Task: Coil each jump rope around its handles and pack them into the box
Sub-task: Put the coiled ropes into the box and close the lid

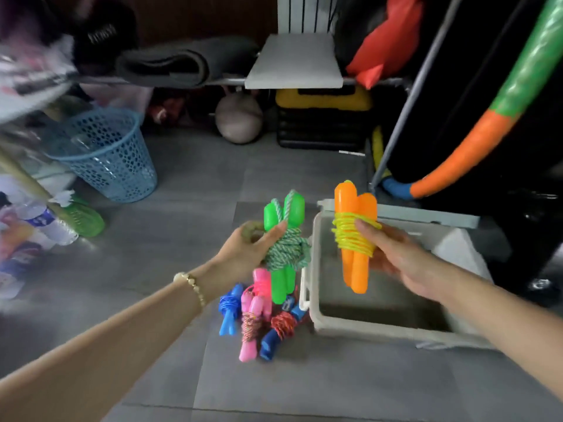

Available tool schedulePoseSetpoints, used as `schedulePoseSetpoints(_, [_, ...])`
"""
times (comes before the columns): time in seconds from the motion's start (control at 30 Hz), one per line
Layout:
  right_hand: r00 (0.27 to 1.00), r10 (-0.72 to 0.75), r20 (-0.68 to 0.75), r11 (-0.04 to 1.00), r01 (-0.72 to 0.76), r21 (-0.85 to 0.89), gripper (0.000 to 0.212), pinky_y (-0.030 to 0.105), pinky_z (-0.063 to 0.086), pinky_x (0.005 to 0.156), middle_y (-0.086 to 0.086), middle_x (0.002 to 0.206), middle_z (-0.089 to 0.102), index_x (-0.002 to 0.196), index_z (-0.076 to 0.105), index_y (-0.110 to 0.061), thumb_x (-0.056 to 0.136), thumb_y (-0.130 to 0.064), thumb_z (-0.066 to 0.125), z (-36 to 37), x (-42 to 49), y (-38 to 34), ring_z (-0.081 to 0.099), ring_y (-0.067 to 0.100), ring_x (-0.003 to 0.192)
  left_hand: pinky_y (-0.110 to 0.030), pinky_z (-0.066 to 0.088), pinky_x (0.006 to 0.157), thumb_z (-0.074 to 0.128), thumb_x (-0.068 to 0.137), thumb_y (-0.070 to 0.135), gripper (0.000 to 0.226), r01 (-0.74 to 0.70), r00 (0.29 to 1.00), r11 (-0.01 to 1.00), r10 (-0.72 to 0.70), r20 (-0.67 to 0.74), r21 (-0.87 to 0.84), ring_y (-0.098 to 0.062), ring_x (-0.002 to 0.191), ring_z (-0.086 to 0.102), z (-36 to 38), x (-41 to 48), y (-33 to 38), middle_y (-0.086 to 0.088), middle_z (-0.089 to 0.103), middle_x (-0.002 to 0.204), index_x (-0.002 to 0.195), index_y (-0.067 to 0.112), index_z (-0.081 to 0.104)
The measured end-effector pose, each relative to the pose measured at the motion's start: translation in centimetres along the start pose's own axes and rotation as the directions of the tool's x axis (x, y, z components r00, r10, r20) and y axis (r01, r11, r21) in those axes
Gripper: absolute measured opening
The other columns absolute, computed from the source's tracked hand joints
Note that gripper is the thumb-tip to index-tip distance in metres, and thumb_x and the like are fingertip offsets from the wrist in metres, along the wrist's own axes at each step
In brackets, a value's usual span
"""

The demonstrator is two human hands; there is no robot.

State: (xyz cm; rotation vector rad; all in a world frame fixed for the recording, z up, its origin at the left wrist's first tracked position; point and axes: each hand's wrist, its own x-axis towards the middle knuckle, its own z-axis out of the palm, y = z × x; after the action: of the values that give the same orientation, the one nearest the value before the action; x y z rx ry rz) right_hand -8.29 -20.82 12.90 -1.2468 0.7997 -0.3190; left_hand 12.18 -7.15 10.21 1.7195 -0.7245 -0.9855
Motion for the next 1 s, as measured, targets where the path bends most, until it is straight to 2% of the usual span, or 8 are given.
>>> schedulePoseSetpoints(0.07, [0.997, -0.038, -0.069, 0.999, 0.038, 0.0, 0.051, 0.023, 0.055, 0.06, 0.001, 0.091, 0.07, 0.115, 0.06, -0.01, 0.073, -0.038, 0.058, -3.7, 0.8, -0.9, 0.068, 0.009, 0.074, -0.041, 0.053, 0.073, 0.064, 0.081, 0.055, 0.057, -0.02, 0.999, 1.0, 0.019, 0.025, 0.014, -0.021, 0.075, 0.06, 3.5, 2.9, 1.1, -0.02, 0.07, 0.09, 0.095, 0.0, 0.064])
schedulePoseSetpoints(0.2, [0.984, 0.016, -0.177, 0.999, -0.022, -0.03, 0.038, 0.02, 0.053, 0.059, 0.004, 0.097, 0.07, 0.112, 0.062, -0.01, 0.082, -0.033, 0.061, -10.0, 4.2, 3.2, 0.069, 0.009, 0.076, -0.032, 0.056, 0.071, 0.063, 0.08, 0.058, 0.05, 0.095, 0.986, 0.995, -0.094, 0.14, 0.002, -0.016, 0.075, 0.065, 11.5, 8.9, -1.5, -0.007, 0.07, 0.089, 0.098, 0.012, 0.067])
schedulePoseSetpoints(0.33, [0.948, 0.148, -0.281, 0.978, -0.183, -0.101, 0.03, 0.015, 0.051, 0.058, 0.0, 0.088, 0.072, 0.103, 0.067, -0.01, 0.084, -0.033, 0.065, -14.3, 7.3, 11.8, 0.066, 0.003, 0.07, -0.043, 0.058, 0.076, 0.06, 0.062, 0.076, 0.074, 0.216, 0.96, 0.959, -0.243, 0.141, 0.182, -0.03, 0.076, 0.068, 17.7, 13.3, -8.6, -0.012, 0.071, 0.081, 0.088, 0.006, 0.068])
schedulePoseSetpoints(0.43, [0.935, 0.201, -0.291, 0.958, -0.25, -0.141, 0.024, 0.008, 0.046, 0.057, -0.003, 0.088, 0.072, 0.096, 0.069, -0.015, 0.085, -0.036, 0.064, -16.5, 8.9, 16.5, 0.065, -0.002, 0.072, -0.03, 0.047, 0.066, 0.057, 0.083, 0.061, 0.047, 0.28, 0.949, 0.937, -0.303, 0.088, 0.207, -0.02, 0.067, 0.055, 20.2, 15.4, -12.9, -0.005, 0.062, 0.076, 0.081, 0.013, 0.061])
schedulePoseSetpoints(0.6, [0.925, 0.196, -0.324, 0.943, -0.269, -0.196, 0.041, 0.026, 0.05, 0.086, -0.002, 0.103, 0.07, 0.11, 0.065, -0.017, 0.079, -0.043, 0.068, -19.0, 12.5, 20.4, 0.063, 0.011, 0.097, -0.013, 0.044, 0.063, 0.06, 0.089, 0.04, 0.036, 0.175, 0.984, 0.969, -0.178, -0.002, 0.176, -0.018, 0.079, 0.056, 23.4, 18.8, -15.6, -0.008, 0.064, 0.086, 0.091, 0.005, 0.066])
schedulePoseSetpoints(0.73, [0.929, 0.169, -0.329, 0.927, -0.264, -0.269, 0.035, 0.019, 0.043, 0.081, -0.005, 0.104, 0.064, 0.109, 0.058, -0.022, 0.08, -0.036, 0.07, -19.7, 14.0, 22.1, 0.059, 0.011, 0.097, -0.006, 0.042, 0.065, 0.067, 0.085, 0.031, 0.022, 0.067, 0.998, 0.974, -0.062, -0.026, 0.215, -0.018, 0.085, 0.065, 24.0, 20.6, -18.0, -0.002, 0.069, 0.084, 0.091, 0.01, 0.068])
schedulePoseSetpoints(0.87, [0.936, 0.105, -0.337, 0.905, -0.23, -0.357, 0.068, 0.028, 0.046, 0.09, 0.001, 0.115, 0.065, 0.118, 0.057, -0.016, 0.062, -0.05, 0.075, -19.9, 15.1, 23.6, 0.06, 0.017, 0.106, -0.006, 0.044, 0.069, 0.066, 0.087, 0.021, 0.012, 0.004, 0.998, 0.976, 0.008, -0.055, 0.216, -0.012, 0.08, 0.062, 24.0, 20.9, -18.6, 0.002, 0.065, 0.083, 0.094, 0.012, 0.065])
schedulePoseSetpoints(1.0, [0.939, 0.08, -0.334, 0.837, -0.245, -0.489, 0.076, 0.032, 0.047, 0.092, 0.001, 0.113, 0.064, 0.119, 0.054, -0.013, 0.063, -0.06, 0.074, -20.0, 14.7, 23.1, 0.061, 0.018, 0.107, -0.008, 0.046, 0.075, 0.066, 0.087, 0.024, 0.018, -0.058, 0.998, 0.963, 0.061, -0.004, 0.263, -0.014, 0.087, 0.064, 23.7, 20.3, -17.5, 0.002, 0.067, 0.091, 0.101, 0.015, 0.062])
